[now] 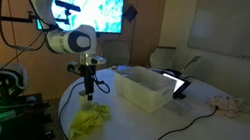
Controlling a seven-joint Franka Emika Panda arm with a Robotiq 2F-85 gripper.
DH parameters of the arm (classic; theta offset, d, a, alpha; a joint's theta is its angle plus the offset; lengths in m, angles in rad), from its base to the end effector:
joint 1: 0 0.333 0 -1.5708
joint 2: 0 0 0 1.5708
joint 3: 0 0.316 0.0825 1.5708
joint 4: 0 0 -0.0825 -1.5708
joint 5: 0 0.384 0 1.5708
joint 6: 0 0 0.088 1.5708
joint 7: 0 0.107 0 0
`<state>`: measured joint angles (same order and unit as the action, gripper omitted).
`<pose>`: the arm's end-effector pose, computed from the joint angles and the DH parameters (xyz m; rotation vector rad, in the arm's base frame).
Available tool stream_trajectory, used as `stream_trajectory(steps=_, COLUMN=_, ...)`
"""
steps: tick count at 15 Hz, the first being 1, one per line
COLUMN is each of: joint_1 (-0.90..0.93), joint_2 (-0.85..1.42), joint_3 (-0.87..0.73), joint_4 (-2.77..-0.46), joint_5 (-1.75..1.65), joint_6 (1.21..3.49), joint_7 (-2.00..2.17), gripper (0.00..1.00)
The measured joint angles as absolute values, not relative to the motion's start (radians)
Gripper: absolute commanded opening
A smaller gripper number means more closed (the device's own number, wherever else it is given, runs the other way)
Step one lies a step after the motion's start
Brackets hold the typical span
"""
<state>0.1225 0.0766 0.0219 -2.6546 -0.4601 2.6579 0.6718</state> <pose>0.4064 0.0719 0.2083 2.9290 -0.1626 0.0183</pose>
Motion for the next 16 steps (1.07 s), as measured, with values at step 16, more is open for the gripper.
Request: stream_trajectory(steps=16, joint_1=0.12, joint_2=0.237, joint_3=-0.083, joint_4=-2.656, joint_5=-0.403, joint_6=2.872, joint_7=0.691, gripper=1.0)
